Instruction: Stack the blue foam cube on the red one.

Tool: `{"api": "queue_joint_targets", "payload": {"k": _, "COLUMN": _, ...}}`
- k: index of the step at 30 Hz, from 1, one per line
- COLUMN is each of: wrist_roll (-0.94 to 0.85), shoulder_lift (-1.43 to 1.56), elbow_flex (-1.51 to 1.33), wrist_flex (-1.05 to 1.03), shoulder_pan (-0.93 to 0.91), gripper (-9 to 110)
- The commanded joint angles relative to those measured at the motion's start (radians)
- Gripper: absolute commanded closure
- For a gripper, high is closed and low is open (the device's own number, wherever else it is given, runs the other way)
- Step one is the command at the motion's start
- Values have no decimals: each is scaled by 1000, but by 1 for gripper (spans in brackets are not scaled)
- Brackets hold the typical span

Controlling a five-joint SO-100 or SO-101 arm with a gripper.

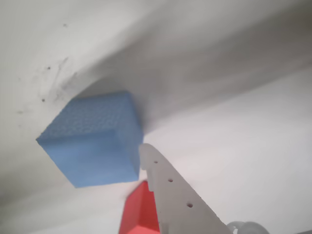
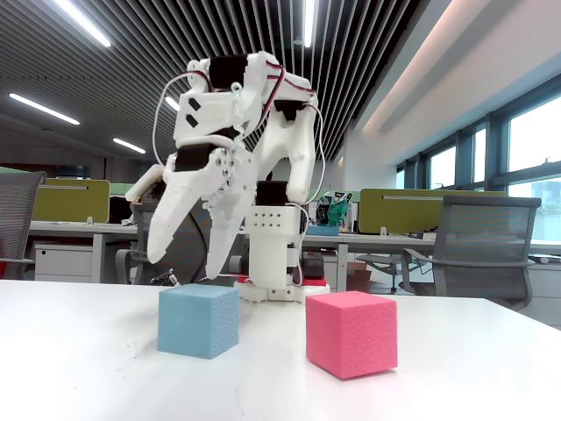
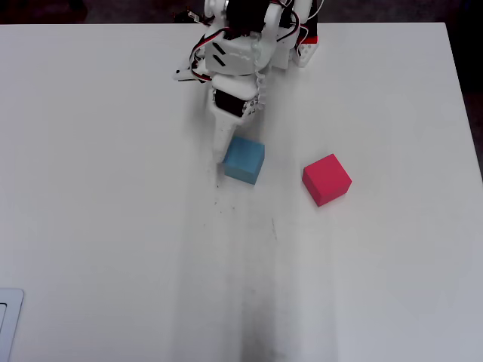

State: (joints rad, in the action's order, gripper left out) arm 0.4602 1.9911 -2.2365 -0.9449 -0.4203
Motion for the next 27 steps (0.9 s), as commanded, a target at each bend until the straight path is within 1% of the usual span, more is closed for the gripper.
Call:
{"api": "queue_joint_targets", "payload": {"k": 1, "wrist_roll": 6, "shoulder_lift": -20, "elbow_flex": 6, "wrist_flex": 28, "shoulder_pan": 14, "gripper": 64}}
{"api": "queue_joint_targets", "payload": {"k": 13, "wrist_roll": 8, "shoulder_lift": -121, "elbow_flex": 11, "wrist_flex": 97, "shoulder_pan": 48, "gripper": 68}}
{"api": "queue_joint_targets", "payload": {"k": 27, "wrist_roll": 8, "shoulder_lift": -146, "elbow_flex": -17, "wrist_flex": 150, "shoulder_pan": 64, "gripper": 75}}
